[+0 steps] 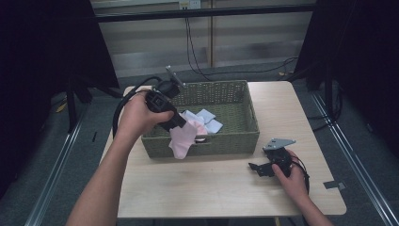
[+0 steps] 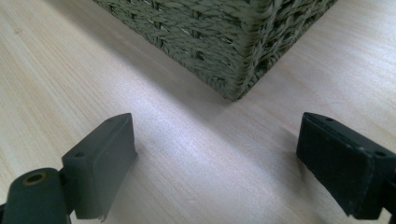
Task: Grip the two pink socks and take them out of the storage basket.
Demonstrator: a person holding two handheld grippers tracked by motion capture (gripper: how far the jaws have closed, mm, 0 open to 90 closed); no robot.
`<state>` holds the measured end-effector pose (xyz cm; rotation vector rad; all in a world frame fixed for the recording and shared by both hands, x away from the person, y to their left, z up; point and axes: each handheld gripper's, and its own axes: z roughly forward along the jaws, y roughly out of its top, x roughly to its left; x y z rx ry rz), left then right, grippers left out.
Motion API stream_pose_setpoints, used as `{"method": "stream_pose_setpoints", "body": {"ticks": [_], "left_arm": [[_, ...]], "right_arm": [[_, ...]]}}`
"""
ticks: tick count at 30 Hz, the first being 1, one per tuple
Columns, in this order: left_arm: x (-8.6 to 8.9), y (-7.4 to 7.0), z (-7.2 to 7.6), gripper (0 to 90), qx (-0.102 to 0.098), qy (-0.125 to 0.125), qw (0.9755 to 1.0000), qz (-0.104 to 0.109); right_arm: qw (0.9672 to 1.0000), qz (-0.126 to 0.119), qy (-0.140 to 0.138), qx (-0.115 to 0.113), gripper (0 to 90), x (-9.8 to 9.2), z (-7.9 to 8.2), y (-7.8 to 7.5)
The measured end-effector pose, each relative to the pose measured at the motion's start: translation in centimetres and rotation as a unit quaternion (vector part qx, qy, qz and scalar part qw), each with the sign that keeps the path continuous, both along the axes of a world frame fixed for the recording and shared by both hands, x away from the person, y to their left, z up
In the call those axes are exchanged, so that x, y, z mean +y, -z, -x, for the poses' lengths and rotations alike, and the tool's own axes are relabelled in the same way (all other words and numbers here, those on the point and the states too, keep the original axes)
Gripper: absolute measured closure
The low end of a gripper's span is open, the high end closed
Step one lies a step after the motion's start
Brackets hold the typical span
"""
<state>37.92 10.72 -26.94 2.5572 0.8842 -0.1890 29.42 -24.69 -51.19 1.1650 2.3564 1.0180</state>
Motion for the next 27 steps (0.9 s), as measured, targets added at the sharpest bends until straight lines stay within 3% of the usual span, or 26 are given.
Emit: {"method": "stream_pose_setpoints", "body": {"ticks": [3,7,15,18,20,24,27], "left_arm": [[-0.4,0.9,0.4,88.1,0.013,0.013,0.9998,-0.004],[-0.7,1.7,0.9,87.3,0.016,0.021,0.9996,-0.005],[-0.9,3.4,1.3,77.0,0.02,0.027,0.9994,-0.004],[-1.1,4.0,1.4,73.9,0.03,0.029,0.9991,-0.012],[-1.1,4.2,1.3,71.2,0.022,0.031,0.9991,-0.018],[-0.9,4.9,0.2,58.9,0.003,0.009,0.9998,-0.017],[-0.9,5.5,-0.6,57.0,-0.001,-0.005,0.9998,-0.018]], "right_arm": [[1.0,-0.001,0.0,0.001,11.0,0.0,0.0,0.0],[1.0,-0.001,0.0,0.0,11.0,0.0,0.0,0.0],[1.0,-0.001,0.0,0.0,11.0,0.0,0.0,0.0],[1.0,0.0,0.0,0.0,11.0,0.0,0.0,0.0],[1.0,-0.001,0.0,0.0,11.0,0.0,0.0,0.0],[1.0,0.0,0.0,0.0,11.0,0.0,0.0,0.0],[1.0,0.0,0.0,0.001,11.0,0.0,0.0,0.0]]}}
